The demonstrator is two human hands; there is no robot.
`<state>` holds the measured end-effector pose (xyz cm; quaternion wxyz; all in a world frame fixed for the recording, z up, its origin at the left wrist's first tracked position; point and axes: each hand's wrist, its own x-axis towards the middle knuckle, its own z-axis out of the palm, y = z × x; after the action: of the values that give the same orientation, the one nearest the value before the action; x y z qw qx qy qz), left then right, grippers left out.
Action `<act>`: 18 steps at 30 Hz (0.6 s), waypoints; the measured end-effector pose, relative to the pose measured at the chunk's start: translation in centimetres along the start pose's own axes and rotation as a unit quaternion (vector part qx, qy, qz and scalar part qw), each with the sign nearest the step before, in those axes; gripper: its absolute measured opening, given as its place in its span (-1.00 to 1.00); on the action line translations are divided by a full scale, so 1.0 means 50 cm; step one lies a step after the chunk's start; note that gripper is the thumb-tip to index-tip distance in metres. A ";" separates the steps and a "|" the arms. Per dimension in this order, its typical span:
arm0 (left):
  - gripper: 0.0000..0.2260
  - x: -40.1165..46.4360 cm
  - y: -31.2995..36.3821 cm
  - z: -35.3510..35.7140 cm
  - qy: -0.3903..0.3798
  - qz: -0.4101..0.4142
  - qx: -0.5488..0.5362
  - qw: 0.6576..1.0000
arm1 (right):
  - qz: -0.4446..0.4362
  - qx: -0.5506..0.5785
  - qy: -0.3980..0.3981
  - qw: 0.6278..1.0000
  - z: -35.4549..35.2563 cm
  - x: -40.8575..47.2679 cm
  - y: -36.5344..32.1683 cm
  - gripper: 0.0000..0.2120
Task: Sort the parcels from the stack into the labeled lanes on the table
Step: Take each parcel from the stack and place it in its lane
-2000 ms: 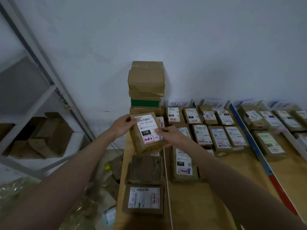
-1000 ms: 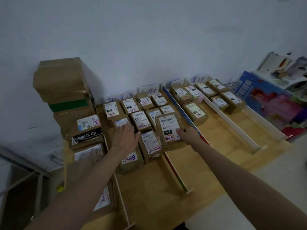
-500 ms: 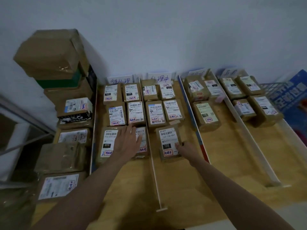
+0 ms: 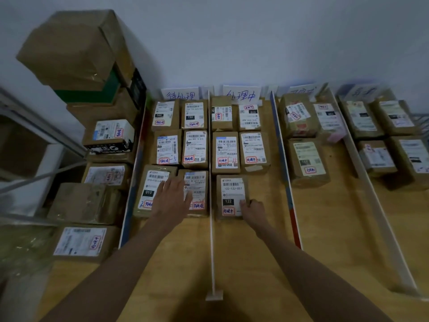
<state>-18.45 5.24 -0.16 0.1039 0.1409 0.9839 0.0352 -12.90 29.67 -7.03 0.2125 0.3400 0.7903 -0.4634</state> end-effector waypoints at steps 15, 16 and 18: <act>-0.64 -0.006 -0.032 -0.111 0.069 -0.038 0.051 0.996 | -0.245 -0.258 0.131 0.925 -0.077 -0.062 -0.148 -0.47; -0.62 -0.009 -0.046 -0.131 0.081 -0.054 0.039 0.994 | -0.274 -0.264 0.133 0.915 -0.083 -0.078 -0.180 -0.50; -0.58 -0.014 -0.079 -0.168 0.084 -0.074 0.033 0.993 | -0.334 -0.279 0.135 0.890 -0.084 -0.108 -0.244 -0.50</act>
<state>-20.64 0.92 7.78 0.0181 0.0678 0.9975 0.0072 -18.30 27.36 5.68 0.0228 0.0420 0.9749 -0.2175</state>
